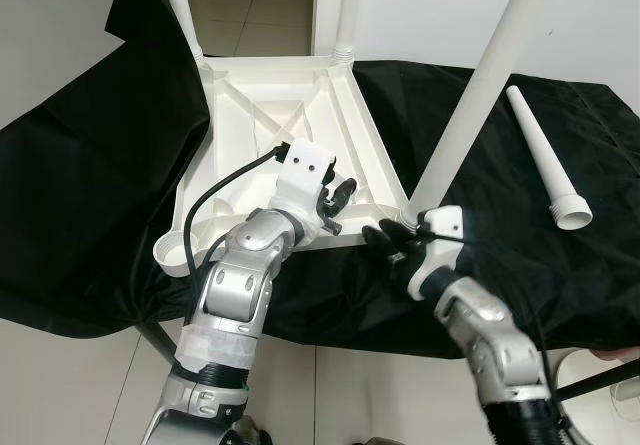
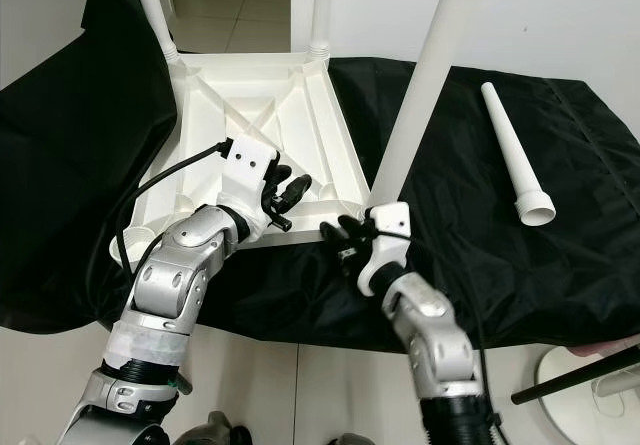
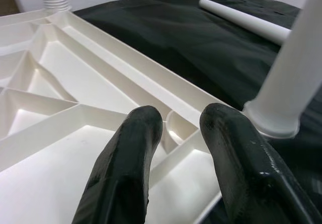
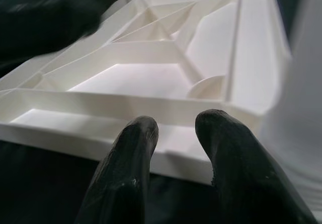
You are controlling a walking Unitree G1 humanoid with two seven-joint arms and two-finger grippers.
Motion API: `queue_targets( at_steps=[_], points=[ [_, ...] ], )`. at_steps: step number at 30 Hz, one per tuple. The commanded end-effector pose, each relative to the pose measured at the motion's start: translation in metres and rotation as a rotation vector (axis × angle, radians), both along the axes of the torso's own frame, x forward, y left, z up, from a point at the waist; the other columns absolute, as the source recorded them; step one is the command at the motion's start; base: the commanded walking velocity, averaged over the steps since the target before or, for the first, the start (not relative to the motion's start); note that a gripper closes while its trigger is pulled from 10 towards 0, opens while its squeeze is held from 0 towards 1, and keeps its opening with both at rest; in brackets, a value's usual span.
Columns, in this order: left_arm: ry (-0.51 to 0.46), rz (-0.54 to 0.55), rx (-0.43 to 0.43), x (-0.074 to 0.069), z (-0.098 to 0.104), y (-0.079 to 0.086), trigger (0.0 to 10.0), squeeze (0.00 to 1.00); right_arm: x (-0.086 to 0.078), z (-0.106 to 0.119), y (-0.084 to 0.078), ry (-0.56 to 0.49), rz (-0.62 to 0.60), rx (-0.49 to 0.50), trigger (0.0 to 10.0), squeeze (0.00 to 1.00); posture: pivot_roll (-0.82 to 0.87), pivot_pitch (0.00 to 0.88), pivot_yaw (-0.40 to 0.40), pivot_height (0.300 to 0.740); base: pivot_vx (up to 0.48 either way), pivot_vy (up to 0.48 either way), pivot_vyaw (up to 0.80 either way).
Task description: Building children table
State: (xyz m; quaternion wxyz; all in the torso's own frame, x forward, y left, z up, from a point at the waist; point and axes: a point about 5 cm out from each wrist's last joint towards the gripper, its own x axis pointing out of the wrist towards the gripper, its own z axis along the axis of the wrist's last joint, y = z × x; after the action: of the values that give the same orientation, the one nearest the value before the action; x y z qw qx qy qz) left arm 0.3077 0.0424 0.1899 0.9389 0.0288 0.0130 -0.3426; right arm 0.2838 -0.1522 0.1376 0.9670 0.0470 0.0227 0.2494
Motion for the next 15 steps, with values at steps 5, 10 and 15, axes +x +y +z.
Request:
queue_targets(
  at_steps=[5,10,15],
  points=[
    [0.027,0.024,0.062,-0.001,-0.011,-0.002,10.0,0.00,0.013,0.002,-0.031,-0.008,-0.044,-0.025,10.0,0.00,-0.02,0.013,0.008,0.740,0.000,0.000,0.00],
    [0.032,-0.009,0.100,-0.006,-0.016,-0.004,10.0,0.00,0.018,0.005,-0.045,-0.024,-0.055,-0.047,10.0,0.00,-0.02,0.014,0.013,0.740,0.000,0.000,0.00],
    [0.057,-0.048,0.134,-0.012,-0.025,-0.009,10.0,0.00,0.033,0.009,-0.080,-0.045,-0.191,-0.068,10.0,0.00,-0.02,0.016,0.014,0.740,0.000,0.000,0.00]
  ],
)
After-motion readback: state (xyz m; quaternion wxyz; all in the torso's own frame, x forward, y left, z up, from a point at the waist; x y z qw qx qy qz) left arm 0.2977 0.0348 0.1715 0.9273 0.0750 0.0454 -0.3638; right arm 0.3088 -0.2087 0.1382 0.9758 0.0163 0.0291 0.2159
